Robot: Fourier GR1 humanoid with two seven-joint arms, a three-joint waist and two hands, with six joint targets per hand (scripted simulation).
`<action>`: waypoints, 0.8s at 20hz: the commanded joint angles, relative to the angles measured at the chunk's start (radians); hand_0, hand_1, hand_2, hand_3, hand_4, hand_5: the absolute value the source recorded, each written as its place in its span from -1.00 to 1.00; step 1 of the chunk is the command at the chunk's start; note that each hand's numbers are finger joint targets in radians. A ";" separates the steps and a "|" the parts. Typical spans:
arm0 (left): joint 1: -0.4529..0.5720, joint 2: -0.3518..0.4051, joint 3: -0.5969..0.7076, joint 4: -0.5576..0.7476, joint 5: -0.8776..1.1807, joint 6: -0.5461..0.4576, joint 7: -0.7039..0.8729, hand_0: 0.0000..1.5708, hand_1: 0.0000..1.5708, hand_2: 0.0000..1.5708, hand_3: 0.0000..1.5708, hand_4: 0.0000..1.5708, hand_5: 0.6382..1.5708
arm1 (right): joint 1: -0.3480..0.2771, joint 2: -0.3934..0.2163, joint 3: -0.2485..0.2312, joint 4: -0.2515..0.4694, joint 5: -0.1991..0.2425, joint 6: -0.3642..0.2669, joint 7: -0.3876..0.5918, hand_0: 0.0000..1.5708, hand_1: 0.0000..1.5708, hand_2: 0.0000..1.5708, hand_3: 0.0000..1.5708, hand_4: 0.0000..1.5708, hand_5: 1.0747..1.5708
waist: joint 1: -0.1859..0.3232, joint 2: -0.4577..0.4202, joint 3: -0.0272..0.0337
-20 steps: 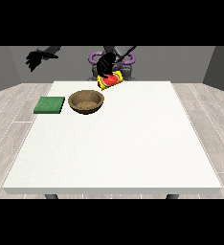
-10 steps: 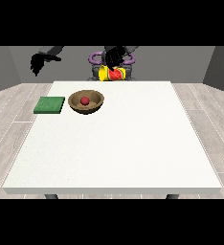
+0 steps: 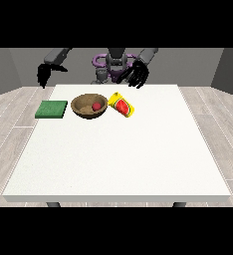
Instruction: Pick the cup and pour the ball into the bowl, then pick the bowl and place it on the pad
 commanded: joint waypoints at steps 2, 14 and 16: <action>0.132 -0.010 0.085 -0.163 0.426 0.005 -0.205 -1.00 -1.00 -1.00 -1.00 -1.00 0.97 | -0.053 0.061 0.021 -0.035 0.020 -0.079 -0.007 -1.00 -1.00 -1.00 -1.00 -0.63 1.00 | 0.008 0.080 0.0040; 0.314 0.018 0.094 -0.280 0.681 -0.290 -0.544 -1.00 -1.00 -1.00 -1.00 -1.00 0.98 | -0.111 0.180 0.035 0.116 0.081 -0.267 -0.123 -1.00 -1.00 -1.00 -1.00 -0.60 0.99 | 0.119 0.143 0.0212; 0.323 0.078 0.155 -0.257 0.721 -0.346 -0.564 -1.00 -1.00 -1.00 -1.00 -1.00 0.98 | -0.186 0.133 0.017 0.123 0.041 -0.252 -0.051 -1.00 -1.00 -1.00 -1.00 -0.64 0.99 | 0.099 0.114 0.0210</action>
